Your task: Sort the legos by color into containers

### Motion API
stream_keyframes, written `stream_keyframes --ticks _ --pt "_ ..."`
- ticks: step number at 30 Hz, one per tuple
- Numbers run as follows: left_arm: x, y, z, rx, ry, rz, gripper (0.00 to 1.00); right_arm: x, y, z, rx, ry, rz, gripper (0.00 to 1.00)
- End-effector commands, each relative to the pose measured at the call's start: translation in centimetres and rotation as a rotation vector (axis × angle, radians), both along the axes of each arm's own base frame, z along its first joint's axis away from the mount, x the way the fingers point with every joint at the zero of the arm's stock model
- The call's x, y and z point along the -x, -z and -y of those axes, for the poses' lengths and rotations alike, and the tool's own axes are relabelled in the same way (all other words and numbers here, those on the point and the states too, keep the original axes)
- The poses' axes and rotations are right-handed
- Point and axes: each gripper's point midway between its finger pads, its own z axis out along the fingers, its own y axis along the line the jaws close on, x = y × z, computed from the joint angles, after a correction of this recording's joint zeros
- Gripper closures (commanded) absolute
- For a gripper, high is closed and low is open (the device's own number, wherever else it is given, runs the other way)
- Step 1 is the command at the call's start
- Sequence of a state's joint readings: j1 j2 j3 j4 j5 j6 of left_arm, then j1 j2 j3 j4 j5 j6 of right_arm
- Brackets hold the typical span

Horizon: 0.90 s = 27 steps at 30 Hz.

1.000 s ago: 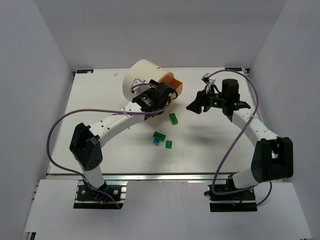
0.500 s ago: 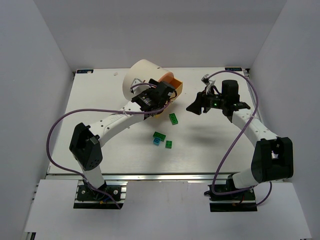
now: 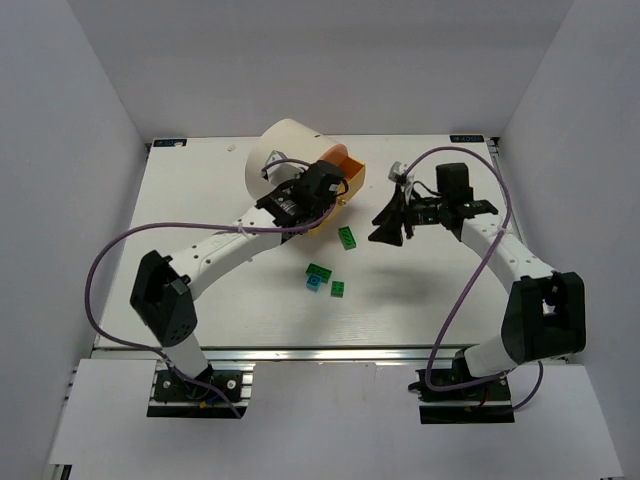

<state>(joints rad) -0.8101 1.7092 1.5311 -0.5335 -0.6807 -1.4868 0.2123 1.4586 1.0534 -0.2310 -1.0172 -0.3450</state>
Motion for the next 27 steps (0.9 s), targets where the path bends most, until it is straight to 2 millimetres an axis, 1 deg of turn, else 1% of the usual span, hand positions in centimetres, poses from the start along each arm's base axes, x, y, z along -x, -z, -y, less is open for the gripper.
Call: stream_keyframes --ticks 1,2,3,4,5,6,7,8,9,10,11,12,13,14,15,16,17,18,19,20,21,22,23,26,27 --pt "2.1 -5.6 0.4 0.025 0.145 0.125 0.83 4.1 0.3 -1.3 0.000 -0.285 0.168 0.37" --pt "2.4 -6.3 0.6 0.032 0.178 0.153 0.88 5.3 1.0 -2.2 0.019 -0.347 0.196 0.36" --pt "3.0 -6.5 0.5 -0.001 0.228 0.171 0.89 5.8 1.9 -2.3 0.038 -0.403 0.285 0.33" --pt "4.2 -8.3 0.2 0.021 0.276 0.209 0.89 7.1 2.9 -2.5 0.068 -0.445 0.283 0.32" --pt "4.9 -7.3 -0.3 -0.001 0.302 0.212 0.85 7.9 3.3 -3.0 0.083 -0.482 0.313 0.32" --pt "5.6 -7.4 -0.8 -0.019 0.326 0.226 0.78 8.9 4.0 -3.6 0.100 -0.518 0.331 0.31" --pt "7.1 -8.8 -2.0 -0.005 0.343 0.254 0.68 8.8 4.9 -3.8 0.132 -0.517 0.363 0.31" --pt "8.1 -7.1 -3.0 -0.039 0.358 0.231 0.45 9.5 5.4 -4.5 0.143 -0.539 0.374 0.31" --pt "8.9 -7.0 -3.9 -0.057 0.363 0.231 0.37 9.4 6.2 -5.0 0.189 -0.533 0.388 0.30" --pt "10.5 -7.3 -5.9 -0.069 0.358 0.224 0.33 8.4 6.5 -5.7 0.197 -0.470 0.398 0.29" --pt "11.4 -6.9 -7.0 -0.080 0.353 0.214 0.30 8.6 6.8 -6.5 0.213 -0.462 0.406 0.29" --pt "12.4 -5.2 -8.2 -0.102 0.350 0.178 0.27 8.4 7.2 -7.2 0.233 -0.445 0.418 0.28" --pt "13.2 -4.6 -9.2 -0.103 0.343 0.165 0.26 7.7 8.2 -7.3 0.285 -0.385 0.393 0.28" --pt "15.0 -4.6 -11.4 -0.101 0.329 0.160 0.25 7.1 8.1 -8.3 0.289 -0.365 0.419 0.28" --pt "16.3 -1.8 -12.6 -0.127 0.329 0.099 0.25 7.1 8.9 -9.0 0.327 -0.347 0.398 0.28" --pt "17.2 -1.1 -13.5 -0.121 0.324 0.089 0.25 6.5 9.5 -8.9 0.351 -0.326 0.405 0.28" --pt "18.0 -0.3 -14.4 -0.113 0.317 0.077 0.25 6.5 9.5 -9.7 0.351 -0.304 0.389 0.28" --pt "19.2 0.9 -15.6 -0.079 0.305 0.076 0.25 6.3 9.9 -10.0 0.374 -0.280 0.388 0.27" --pt "20.1 2.1 -16.5 -0.081 0.298 0.052 0.25 6.3 10.6 -10.3 0.387 -0.272 0.376 0.27" --pt "20.6 2.8 -17.0 -0.063 0.290 0.045 0.25 6.2 10.8 -10.6 0.389 -0.249 0.358 0.27" --pt "21.4 2.5 -17.5 -0.016 0.289 0.070 0.25 6.0 10.9 -10.9 0.397 -0.231 0.366 0.26" --pt "21.9 4.2 -17.8 -0.028 0.292 0.040 0.24 6.1 11.3 -11.2 0.404 -0.227 0.357 0.26" --pt "22.1 4.7 -18.2 -0.015 0.278 0.034 0.24 6.0 11.4 -11.4 0.408 -0.208 0.343 0.26" --pt "22.6 6.0 -18.6 -0.014 0.274 0.015 0.24 6.5 12.3 -12.0 0.437 -0.204 0.327 0.26" --pt "22.6 6.3 -18.6 -0.015 0.274 0.008 0.24 6.2 11.8 -12.7 0.423 -0.182 0.346 0.26"
